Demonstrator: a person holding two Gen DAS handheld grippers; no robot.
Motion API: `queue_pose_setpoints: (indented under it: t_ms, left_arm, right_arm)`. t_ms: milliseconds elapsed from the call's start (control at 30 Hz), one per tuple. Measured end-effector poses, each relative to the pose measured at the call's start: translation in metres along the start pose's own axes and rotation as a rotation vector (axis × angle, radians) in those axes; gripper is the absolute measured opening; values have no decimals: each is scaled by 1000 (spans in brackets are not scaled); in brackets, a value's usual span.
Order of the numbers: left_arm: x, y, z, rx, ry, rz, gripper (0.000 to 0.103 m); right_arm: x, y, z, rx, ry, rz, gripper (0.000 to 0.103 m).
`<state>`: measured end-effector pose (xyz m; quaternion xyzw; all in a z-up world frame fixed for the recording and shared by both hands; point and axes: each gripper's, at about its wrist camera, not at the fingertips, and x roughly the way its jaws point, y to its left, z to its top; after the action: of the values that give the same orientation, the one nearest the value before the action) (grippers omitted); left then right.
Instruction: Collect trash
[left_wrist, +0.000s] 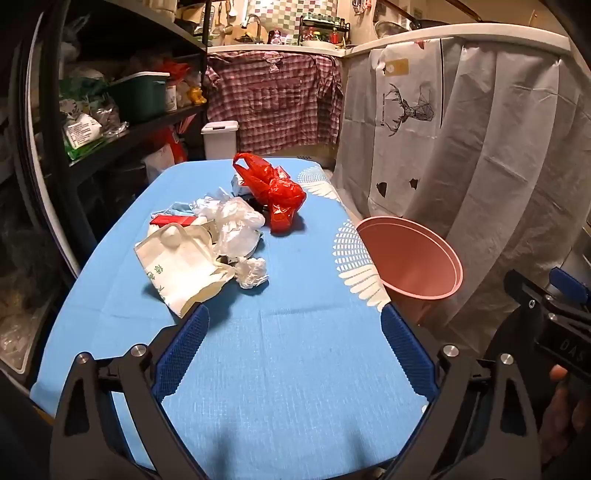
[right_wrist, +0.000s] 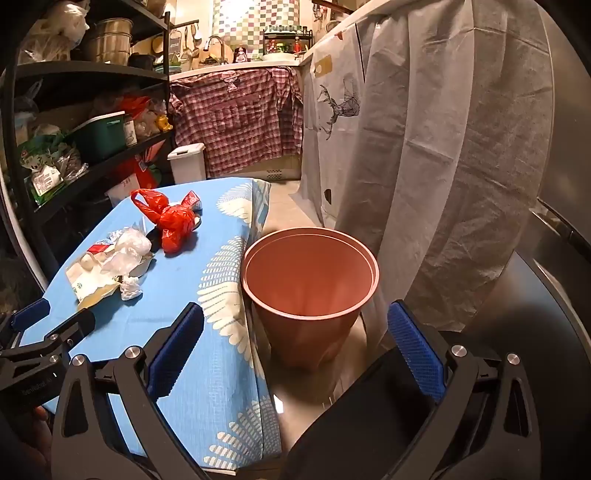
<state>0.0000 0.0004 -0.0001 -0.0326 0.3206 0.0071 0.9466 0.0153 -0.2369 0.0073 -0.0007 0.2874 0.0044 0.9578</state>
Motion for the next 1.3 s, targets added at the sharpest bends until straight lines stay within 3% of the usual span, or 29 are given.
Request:
queue_pose_setpoints:
  t_ms: [100,300,1300]
  left_arm:
    - [1,0,-1,-15,4,-3,91]
    - [-9,0,1,-14,-69,7,91]
    - [-6,-7,-1,5,-61,-22,91]
  right_arm:
    - [1,0,0,-2,-12,1,97]
    - [-1,0,-1,-13,-15,4,97]
    - [-1,0,-1,-2,-13,-10,97]
